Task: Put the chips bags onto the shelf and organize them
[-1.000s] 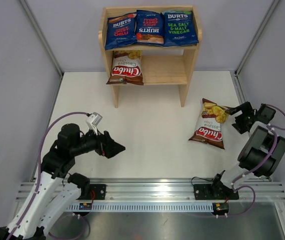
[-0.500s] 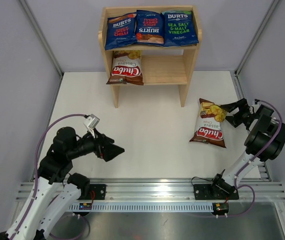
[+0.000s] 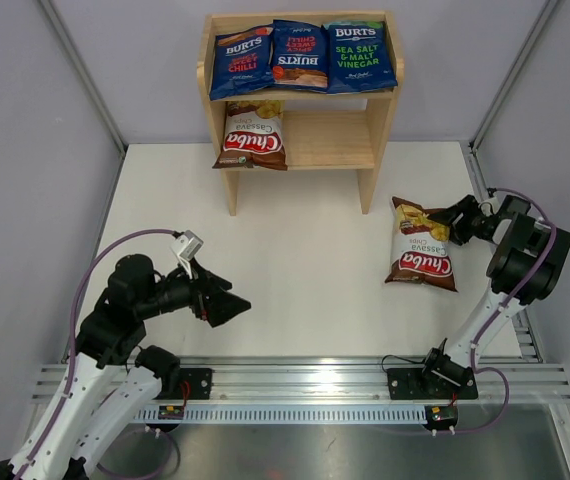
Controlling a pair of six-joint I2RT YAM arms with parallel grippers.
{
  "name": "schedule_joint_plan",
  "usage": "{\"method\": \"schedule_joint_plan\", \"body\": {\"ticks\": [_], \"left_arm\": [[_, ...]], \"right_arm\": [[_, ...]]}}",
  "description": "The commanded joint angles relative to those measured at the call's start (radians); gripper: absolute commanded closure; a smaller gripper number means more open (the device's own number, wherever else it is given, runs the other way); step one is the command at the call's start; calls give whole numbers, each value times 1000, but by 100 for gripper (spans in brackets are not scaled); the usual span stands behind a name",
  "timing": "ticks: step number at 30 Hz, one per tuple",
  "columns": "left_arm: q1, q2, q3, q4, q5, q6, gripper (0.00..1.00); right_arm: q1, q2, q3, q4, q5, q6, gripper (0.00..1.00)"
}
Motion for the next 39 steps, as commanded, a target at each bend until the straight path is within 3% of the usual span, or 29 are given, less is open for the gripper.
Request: {"method": "schedule_joint_plan", "body": {"ticks": [1,7,10,18,21,24,25,26,31,39], "left_arm": [[-6,0,5,37,19,14,1],[-5,-2,1,40,1,9,1],[-5,4,2,35,-22,6,1],[-6,55,-9,43,-142,-59,1],[-25,90,-65,107,-183,-130,1],[-100,127,-140,239,-241,-204,1],[-161,157,-153,314,-259,-221,1],[-196,174,-180,362,-271,-235,1],[-429,297,-234,691,-394,-265,1],[-508,550,-297,1170,-450,-311,1]], "right_arm": [[-6,0,21,-68,31,-26,40],[-6,-150,-192,161,143,181,59],[-6,-283,-316,274,279,336,75],[-1,-615,-549,288,405,537,79],[-1,-773,-606,252,418,606,86],[-1,-920,-646,190,438,663,88],[-1,-948,-652,171,438,678,88],[-1,-974,-657,160,418,706,96],[-3,-1106,-652,84,315,743,98],[-1,-1359,-677,27,140,921,99]]}}
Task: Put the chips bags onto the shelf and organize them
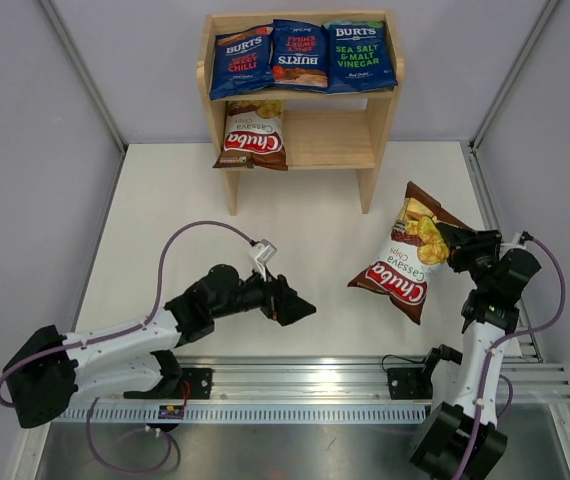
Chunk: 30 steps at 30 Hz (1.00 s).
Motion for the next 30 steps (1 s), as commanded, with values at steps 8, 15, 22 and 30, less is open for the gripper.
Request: {"method": "schedule_joint_plan", "body": {"ticks": [8,15,22,30], "left_arm": [[-33,324,91,679,-79,-112,1],[-60,505,154,950,-79,-185,1],[-94,634,255,1020,-14,-245,1],[-140,672,255,1097,-22,-253,1]], "right_arm": [[32,-209,-23,50,-173,374,99],[110,-195,-25,152,-153,499,100],[136,-182,-28,219,-149,536,99],[136,-203,-52,278,-95,602,100]]}}
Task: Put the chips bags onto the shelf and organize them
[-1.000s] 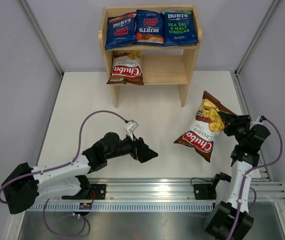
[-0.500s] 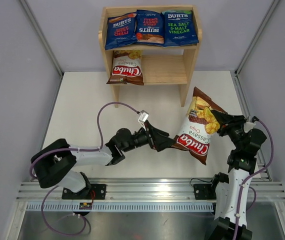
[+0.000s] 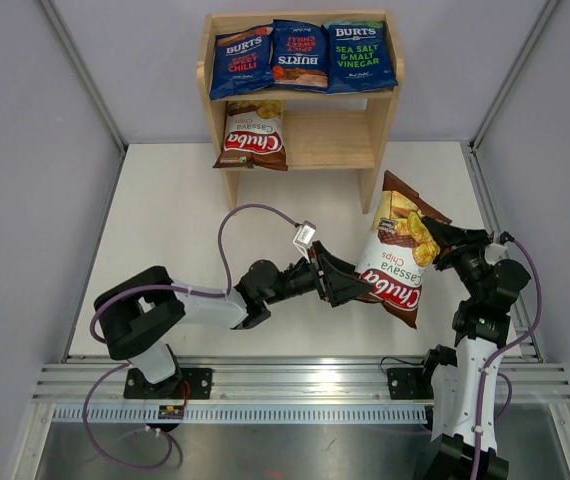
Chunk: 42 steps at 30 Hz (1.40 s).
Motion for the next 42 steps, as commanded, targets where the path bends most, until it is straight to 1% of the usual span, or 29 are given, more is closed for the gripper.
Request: {"method": "schedule_joint_plan", "body": {"ticks": [1,4,7,11,12,14,15,17,18,21,22,23,24,25,27,28,29,30,31,32,34,36,37,38,40,41,42], "left_arm": [[-14,2,12,145,-9,11,1],[-18,1,-19,211,-50,4,1],[-25,-7,-17,218,-84,1,1],[-51,-27,-11,211,-135,16,20],[-55,-33,-9,208,-143,19,28],[-63,-54,-12,191,-156,27,42],[-66,-64,-17,183,-169,27,53],[-68,-84,-45,180,-182,31,61],[-68,-102,-57,183,-186,31,65],[-66,-133,-98,172,-179,28,72],[-68,-157,-120,165,-170,25,78],[-66,-169,-130,157,-167,22,79],[-68,-186,-141,151,-161,21,82],[-66,-217,-150,142,-156,16,86],[-66,-255,-181,120,-155,11,89],[-68,-290,-192,120,-162,4,91],[-66,-307,-206,120,-167,-1,94],[-68,-324,-224,116,-172,-7,95],[-68,-343,-232,111,-175,-13,96],[-66,-375,-238,96,-182,-16,97],[-68,-407,-250,65,-201,-30,99],[-68,-458,-259,-5,-254,-58,99],[-68,-476,-265,-39,-305,-62,99],[-68,-501,-266,-112,-325,-56,99],[-68,-567,-252,-206,-377,-44,99],[-65,-587,-244,-310,-433,-47,99],[-58,-605,-238,-353,-452,-53,99]], "right_arm": [[9,-13,14,89,38,68,100],[9,-20,33,69,53,52,100],[9,-19,42,59,64,42,100],[9,-22,50,41,69,37,100],[9,-23,48,39,66,39,100],[10,-25,44,39,64,39,100],[10,-25,41,41,63,40,100],[10,-19,36,47,64,37,98],[10,-16,37,40,63,20,93],[10,-3,70,0,56,-26,86],[10,0,100,-23,56,-73,74],[10,7,119,-49,53,-102,66],[10,13,137,-89,44,-169,59],[10,26,172,-108,40,-205,45],[10,39,200,-116,6,-289,35],[10,56,223,-106,-12,-315,28],[10,70,240,-106,-32,-346,18],[10,84,257,-128,-75,-409,12],[10,108,287,-147,-92,-432,8],[10,118,301,-166,-106,-455,1],[10,132,327,-195,-134,-504,1],[10,127,350,-255,-129,-568,1],[10,118,376,-290,-126,-589,0],[10,116,392,-315,-122,-612,1],[10,107,427,-399,-102,-678,1],[10,99,457,-425,-92,-694,0],[10,95,471,-468,-73,-719,1]]}}
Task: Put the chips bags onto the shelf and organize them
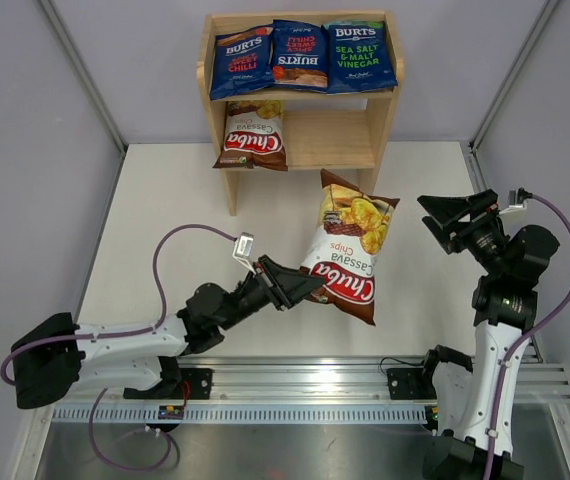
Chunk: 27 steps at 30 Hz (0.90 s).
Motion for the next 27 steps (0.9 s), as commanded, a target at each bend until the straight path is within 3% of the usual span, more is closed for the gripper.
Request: {"method": "schedule_joint_plan", "body": {"ticks": [1,7,27], "left_arm": [[13,-92,37,-152,-164,4,100],[98,-54,162,-327,-119,7,100],[358,351,597,-352,23,-26,100]], "right_arm": [[-4,-36,106,-134,19,-139,1],[-3,-47,151,-179,31,-145,0],[11,-50,162,-59,-32,-41,1]]}}
